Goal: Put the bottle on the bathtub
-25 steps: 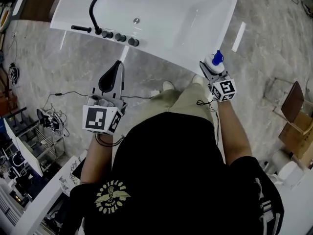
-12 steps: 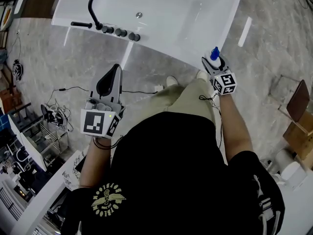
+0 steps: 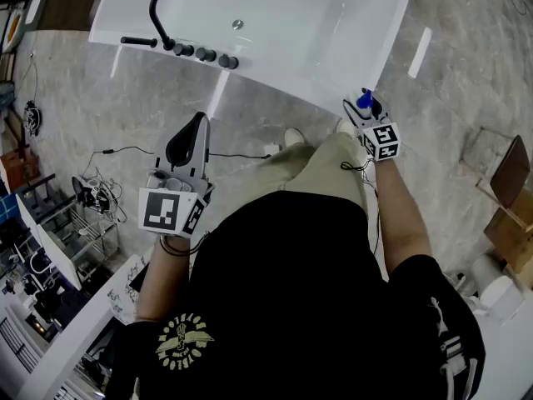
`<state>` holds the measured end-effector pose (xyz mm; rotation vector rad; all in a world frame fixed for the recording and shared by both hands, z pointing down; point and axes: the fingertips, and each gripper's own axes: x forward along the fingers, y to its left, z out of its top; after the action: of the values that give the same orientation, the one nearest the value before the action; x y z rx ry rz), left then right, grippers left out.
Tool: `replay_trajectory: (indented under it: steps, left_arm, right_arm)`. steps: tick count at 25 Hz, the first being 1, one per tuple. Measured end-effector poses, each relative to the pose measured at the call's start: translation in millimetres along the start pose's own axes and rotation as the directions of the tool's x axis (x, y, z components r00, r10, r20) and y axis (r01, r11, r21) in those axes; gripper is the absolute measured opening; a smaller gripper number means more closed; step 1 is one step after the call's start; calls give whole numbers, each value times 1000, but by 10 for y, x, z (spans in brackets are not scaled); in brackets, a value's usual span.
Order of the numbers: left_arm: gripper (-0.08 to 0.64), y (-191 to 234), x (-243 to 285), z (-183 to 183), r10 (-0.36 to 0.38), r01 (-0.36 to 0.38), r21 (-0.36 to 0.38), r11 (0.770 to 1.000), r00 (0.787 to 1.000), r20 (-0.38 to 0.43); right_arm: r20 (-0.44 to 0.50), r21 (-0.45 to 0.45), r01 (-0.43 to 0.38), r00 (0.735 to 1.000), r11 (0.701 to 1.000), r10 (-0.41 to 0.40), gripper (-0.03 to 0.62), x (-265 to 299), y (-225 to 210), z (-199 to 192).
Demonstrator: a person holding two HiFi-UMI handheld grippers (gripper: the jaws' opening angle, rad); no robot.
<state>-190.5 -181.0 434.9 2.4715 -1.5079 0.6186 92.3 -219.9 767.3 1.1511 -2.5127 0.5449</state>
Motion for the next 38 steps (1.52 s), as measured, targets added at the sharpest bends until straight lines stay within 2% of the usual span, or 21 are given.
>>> replay_trajectory:
  steps: [7,16,22,38]
  left_arm:
    - [8,-11,-23,-19,7,-7,-6,1000,1000,6]
    - [8,45,-66,40,27,-26,-30,999,999,27]
    - [8,8,-39,118,23,-21,-35,999,998,54]
    - [8,-111,89,335,15,-6,-77,997,993,118]
  right_arm:
    - [-38,-50,-32,999,998,31,264,31,81,-21]
    - [-68,-31,-32,997,999,29,264,-43,103,-54]
    - [-106,-34,-54,993,998,50,264,-121,161,-87]
    - [-172,-53,-53,984,997,43,264,-491,81,-16]
